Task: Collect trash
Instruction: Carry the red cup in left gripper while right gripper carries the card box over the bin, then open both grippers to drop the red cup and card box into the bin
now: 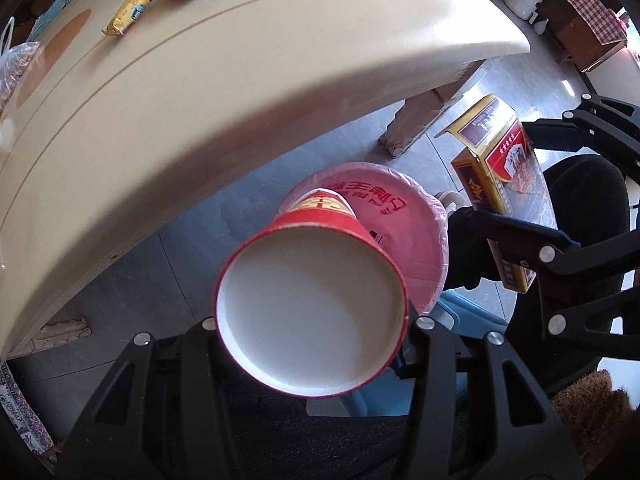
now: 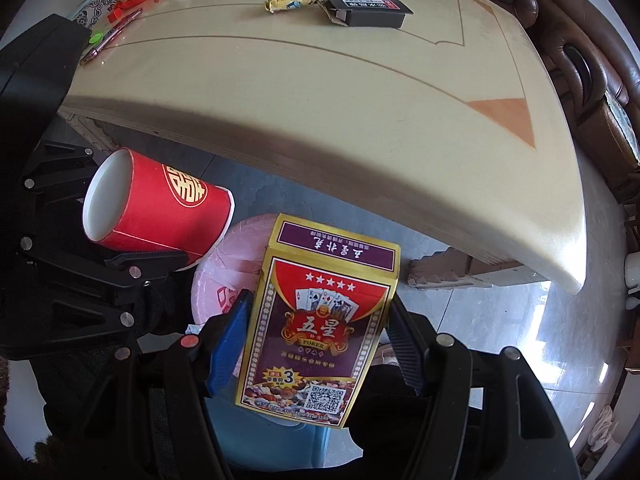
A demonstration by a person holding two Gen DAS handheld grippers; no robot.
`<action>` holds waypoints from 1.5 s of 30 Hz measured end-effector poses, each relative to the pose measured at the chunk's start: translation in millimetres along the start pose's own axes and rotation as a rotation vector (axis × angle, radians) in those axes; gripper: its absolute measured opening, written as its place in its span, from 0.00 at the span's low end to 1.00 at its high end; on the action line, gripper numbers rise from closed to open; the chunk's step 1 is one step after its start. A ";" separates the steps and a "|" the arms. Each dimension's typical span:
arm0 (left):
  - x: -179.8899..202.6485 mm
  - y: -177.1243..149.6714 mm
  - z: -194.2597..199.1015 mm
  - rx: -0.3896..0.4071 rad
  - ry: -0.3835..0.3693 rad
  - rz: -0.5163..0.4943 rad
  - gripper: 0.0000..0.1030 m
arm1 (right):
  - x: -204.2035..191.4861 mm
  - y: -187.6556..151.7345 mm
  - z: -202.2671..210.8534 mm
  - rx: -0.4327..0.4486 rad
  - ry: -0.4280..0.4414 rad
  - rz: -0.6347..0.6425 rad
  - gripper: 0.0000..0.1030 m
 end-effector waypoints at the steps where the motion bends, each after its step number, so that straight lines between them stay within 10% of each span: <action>1: 0.4 -2.3 -4.6 -0.004 0.001 0.001 0.48 | -0.8 -4.1 -4.4 -0.004 -0.004 0.003 0.62; 45: 4.8 -37.2 -155.3 -0.323 -0.120 0.031 0.51 | 1.1 -78.4 -177.7 -0.264 0.119 -0.045 0.64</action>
Point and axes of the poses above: each gripper's, at about its wrist camera, not at the fingertips, and z roughly against the way its jaws point, x to its right, y to its top, the point moved 2 cm from there along -z, roughly the way its jaws point, and after that the axes turned 10 degrees about x, right-handed, at the moved point
